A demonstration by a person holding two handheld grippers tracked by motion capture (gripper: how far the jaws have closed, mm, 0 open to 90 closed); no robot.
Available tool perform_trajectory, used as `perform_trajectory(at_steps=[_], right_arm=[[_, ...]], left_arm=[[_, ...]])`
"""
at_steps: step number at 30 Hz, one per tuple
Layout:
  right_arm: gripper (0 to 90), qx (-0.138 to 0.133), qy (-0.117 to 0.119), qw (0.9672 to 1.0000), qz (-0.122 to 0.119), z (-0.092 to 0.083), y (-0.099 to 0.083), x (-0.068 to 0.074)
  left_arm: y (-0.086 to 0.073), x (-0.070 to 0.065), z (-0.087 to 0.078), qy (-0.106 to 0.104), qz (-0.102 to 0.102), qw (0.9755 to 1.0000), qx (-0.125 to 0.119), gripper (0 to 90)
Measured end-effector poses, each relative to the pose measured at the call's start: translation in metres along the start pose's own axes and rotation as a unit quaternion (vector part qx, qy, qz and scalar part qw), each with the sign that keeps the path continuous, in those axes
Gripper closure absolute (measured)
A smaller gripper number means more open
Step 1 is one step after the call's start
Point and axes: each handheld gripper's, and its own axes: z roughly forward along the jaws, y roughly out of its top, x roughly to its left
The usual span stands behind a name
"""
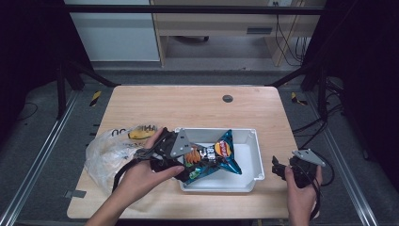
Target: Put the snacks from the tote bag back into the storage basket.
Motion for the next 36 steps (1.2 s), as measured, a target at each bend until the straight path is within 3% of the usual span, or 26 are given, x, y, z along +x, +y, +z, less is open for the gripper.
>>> perform_trajectory(at_steps=[12, 22, 31, 36], right_arm=[[5.6, 0.002, -0.001, 1.0, -0.007, 0.0, 0.0, 0.001], [5.6, 0.004, -0.002, 1.0, -0.008, 0.0, 0.0, 0.002], [5.6, 0.004, -0.003, 1.0, -0.008, -0.001, 0.0, 0.002], [5.6, 0.005, -0.001, 1.0, -0.006, -0.001, 0.0, 0.003]], left_arm=[[-0.024, 0.019, -0.022, 0.032, -0.028, 0.999, -0.012, 4.5], [-0.047, 0.031, -0.03, 0.049, -0.052, 0.9974, -0.004, 4.4], [-0.073, 0.042, -0.035, 0.048, -0.086, 0.9951, -0.006, 4.4], [-0.087, 0.05, -0.039, 0.046, -0.116, 0.992, -0.016, 4.4]])
